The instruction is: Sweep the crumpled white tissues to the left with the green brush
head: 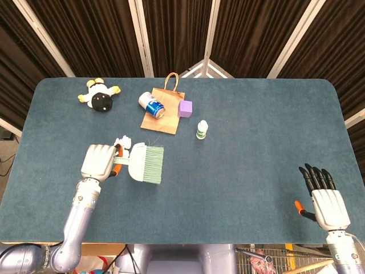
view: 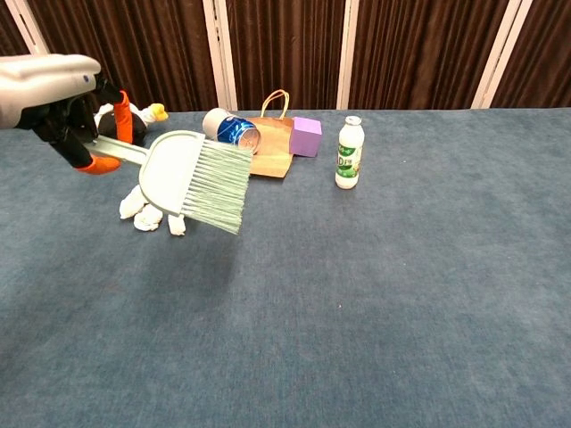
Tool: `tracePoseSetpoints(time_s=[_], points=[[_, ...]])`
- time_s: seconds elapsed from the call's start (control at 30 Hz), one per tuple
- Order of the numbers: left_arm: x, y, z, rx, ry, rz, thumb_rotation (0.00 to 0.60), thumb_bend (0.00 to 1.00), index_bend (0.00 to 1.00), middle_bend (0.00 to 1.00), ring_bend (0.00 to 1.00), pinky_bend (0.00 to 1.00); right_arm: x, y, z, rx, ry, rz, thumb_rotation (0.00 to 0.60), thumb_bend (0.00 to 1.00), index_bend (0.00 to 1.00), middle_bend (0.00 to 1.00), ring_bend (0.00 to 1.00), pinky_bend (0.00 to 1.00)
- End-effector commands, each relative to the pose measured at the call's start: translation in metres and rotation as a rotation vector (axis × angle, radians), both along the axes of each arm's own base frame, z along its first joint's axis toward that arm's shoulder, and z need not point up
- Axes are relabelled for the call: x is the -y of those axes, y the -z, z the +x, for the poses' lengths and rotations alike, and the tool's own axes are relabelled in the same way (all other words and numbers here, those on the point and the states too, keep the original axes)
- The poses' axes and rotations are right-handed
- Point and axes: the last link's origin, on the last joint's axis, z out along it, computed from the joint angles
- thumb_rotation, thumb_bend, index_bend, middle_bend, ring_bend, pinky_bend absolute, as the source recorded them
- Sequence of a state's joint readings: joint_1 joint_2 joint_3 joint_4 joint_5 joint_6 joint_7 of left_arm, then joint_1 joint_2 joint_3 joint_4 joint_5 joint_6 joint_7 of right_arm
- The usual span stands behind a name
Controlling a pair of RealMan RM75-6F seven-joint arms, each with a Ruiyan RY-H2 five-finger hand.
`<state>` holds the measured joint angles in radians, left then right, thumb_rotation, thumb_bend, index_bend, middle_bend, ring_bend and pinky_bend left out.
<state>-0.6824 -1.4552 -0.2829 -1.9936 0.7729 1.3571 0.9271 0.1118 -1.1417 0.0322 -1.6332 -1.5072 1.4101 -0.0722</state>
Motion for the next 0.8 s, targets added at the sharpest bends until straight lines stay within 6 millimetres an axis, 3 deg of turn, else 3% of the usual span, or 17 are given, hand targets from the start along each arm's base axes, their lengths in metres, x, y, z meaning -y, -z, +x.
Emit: tracePoseSetpoints(time_s=[0.03, 0.3, 0.63, 0.8], points=[[-0.006, 0.001, 0.011, -0.005, 0.018, 0.002, 0.600, 0.70, 0.80, 1.00, 1.00, 1.00, 0.000, 0.000, 0.000, 0.001, 0.002, 0.000, 0.600, 0.32, 0.00, 0.00, 0.00, 0.00], [-0.039, 0.019, 0.024, -0.106, 0.015, 0.004, 0.600, 0.70, 0.80, 1.00, 1.00, 1.00, 0.000, -0.002, -0.002, 0.014, 0.013, -0.003, 0.600, 0.32, 0.00, 0.00, 0.00, 0.00], [-0.079, 0.042, 0.009, -0.252, -0.051, -0.022, 0.600, 0.70, 0.80, 1.00, 1.00, 1.00, 0.003, -0.001, -0.003, 0.030, 0.022, 0.004, 0.600, 0.32, 0.00, 0.00, 0.00, 0.00], [-0.089, 0.048, 0.002, -0.291, -0.057, -0.033, 0.600, 0.70, 0.80, 1.00, 1.00, 1.00, 0.003, 0.000, -0.003, 0.033, 0.028, 0.008, 0.600, 0.32, 0.00, 0.00, 0.00, 0.00]])
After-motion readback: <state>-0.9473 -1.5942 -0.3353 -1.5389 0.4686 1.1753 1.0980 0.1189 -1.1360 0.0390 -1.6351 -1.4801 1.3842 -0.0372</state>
